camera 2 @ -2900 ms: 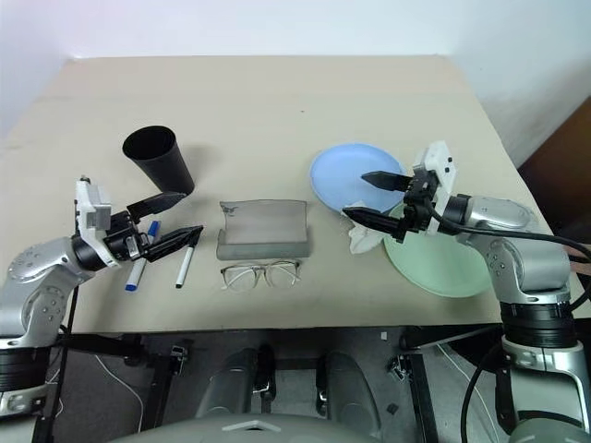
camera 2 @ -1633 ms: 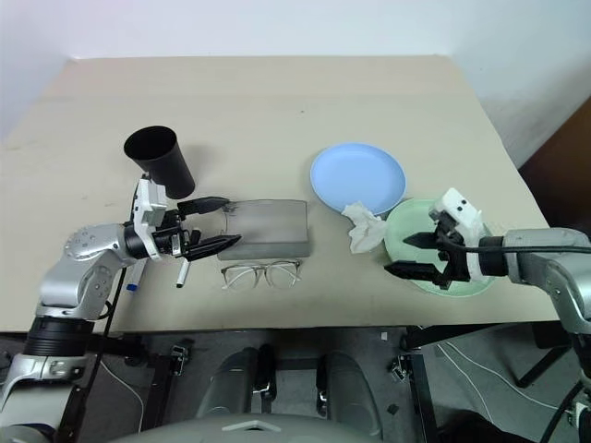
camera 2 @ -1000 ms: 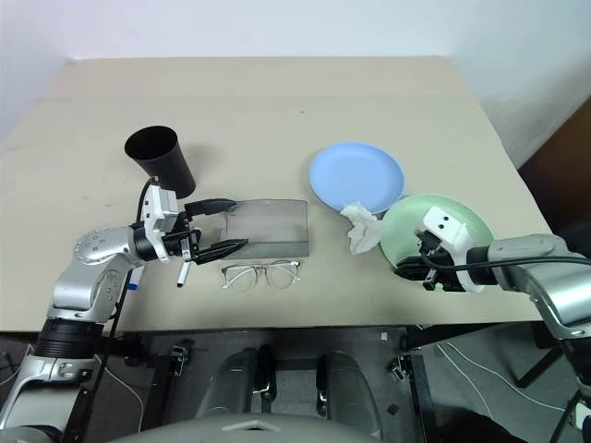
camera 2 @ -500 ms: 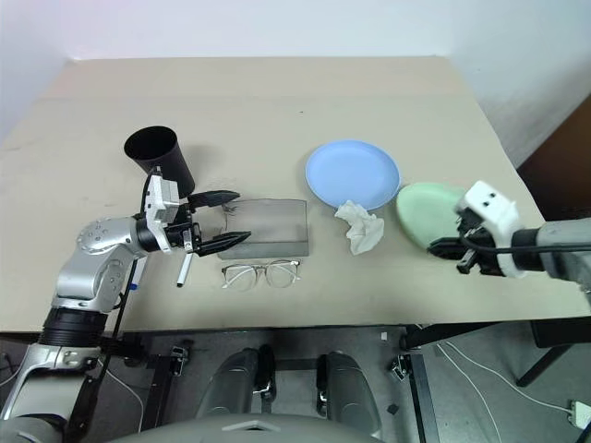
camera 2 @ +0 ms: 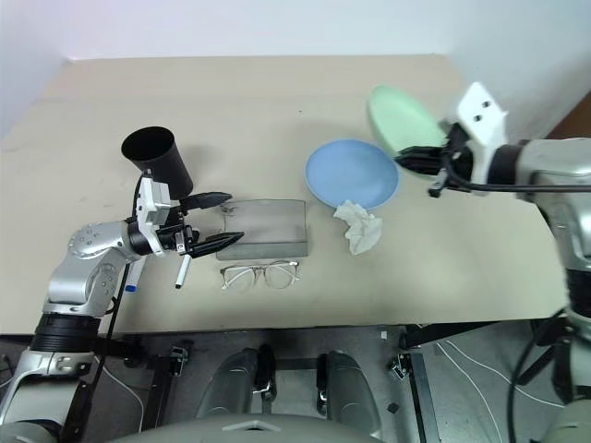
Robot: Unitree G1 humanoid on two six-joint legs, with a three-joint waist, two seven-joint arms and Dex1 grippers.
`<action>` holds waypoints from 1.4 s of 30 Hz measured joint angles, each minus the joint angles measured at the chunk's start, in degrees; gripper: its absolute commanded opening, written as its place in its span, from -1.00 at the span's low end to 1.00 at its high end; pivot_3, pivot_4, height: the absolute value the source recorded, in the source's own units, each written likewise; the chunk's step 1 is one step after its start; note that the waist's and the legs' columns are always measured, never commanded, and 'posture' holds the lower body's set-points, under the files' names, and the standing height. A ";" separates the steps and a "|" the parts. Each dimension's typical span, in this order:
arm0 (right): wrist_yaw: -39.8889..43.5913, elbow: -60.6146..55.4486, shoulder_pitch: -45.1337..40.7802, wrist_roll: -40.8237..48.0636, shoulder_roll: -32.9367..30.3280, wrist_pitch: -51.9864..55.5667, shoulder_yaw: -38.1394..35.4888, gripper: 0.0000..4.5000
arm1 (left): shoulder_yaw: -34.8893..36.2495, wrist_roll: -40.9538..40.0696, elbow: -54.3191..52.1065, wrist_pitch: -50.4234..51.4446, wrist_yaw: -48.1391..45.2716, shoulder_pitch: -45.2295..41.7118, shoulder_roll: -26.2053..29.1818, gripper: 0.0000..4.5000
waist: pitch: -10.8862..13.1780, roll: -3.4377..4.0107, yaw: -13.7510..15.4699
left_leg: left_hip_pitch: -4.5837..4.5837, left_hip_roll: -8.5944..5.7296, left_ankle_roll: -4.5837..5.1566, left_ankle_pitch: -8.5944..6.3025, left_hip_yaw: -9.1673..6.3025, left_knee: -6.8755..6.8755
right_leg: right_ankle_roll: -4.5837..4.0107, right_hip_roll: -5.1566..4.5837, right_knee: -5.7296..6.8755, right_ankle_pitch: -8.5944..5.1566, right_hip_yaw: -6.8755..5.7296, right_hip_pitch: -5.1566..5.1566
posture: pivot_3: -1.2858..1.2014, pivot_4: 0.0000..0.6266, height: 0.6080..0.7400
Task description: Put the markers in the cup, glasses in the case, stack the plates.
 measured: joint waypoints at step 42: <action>8.85 13.84 -8.37 -14.55 11.22 -6.67 7.37 0.99 | 2.47 -1.33 -8.63 3.34 6.24 4.61 2.35 1.00 | 0.01 0.04 0.10 | 0.03 0.01 -0.08 -0.03 0.09 0.02 | -0.03 -0.11 0.20 0.03 0.03 -0.09 | 0.03 -0.52 0.62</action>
